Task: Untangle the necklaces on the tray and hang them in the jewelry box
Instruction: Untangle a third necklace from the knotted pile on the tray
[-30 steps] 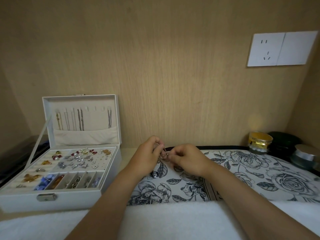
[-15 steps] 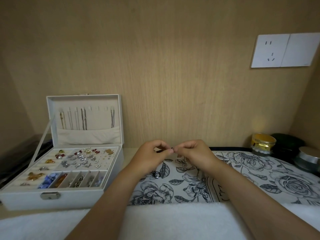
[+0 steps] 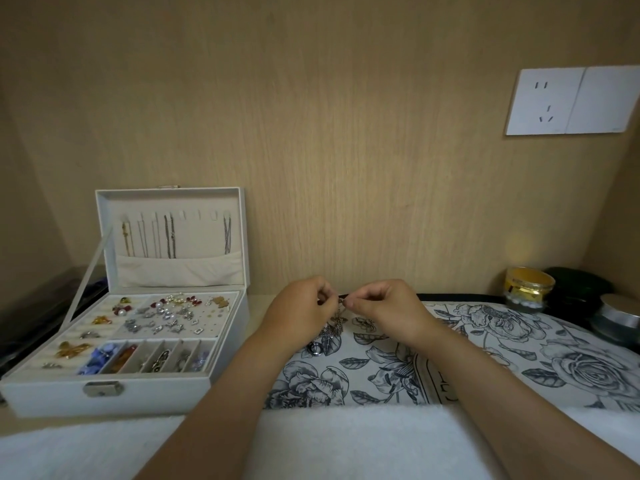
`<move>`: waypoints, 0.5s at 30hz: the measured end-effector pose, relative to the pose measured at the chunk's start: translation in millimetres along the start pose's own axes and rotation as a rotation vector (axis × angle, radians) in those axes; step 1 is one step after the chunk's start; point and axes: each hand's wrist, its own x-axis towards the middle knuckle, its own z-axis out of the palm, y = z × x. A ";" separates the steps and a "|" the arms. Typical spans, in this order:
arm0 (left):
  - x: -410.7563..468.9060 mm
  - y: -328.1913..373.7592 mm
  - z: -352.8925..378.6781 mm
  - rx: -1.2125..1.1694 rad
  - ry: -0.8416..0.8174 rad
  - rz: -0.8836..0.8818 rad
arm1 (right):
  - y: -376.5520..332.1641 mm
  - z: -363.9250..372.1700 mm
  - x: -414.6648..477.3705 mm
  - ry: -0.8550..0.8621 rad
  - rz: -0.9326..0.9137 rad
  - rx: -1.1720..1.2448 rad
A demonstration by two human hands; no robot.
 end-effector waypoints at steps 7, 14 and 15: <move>-4.4 4.5 0.8 -0.071 -0.064 0.073 | -1.3 -1.8 -0.4 -0.039 0.043 -0.056; 7.2 4.6 -0.4 -0.737 -0.148 -0.430 | 2.1 -4.4 3.6 0.045 0.017 -0.084; 6.4 2.1 -2.9 -0.847 -0.170 -0.419 | 2.0 -5.0 3.8 0.053 0.023 -0.077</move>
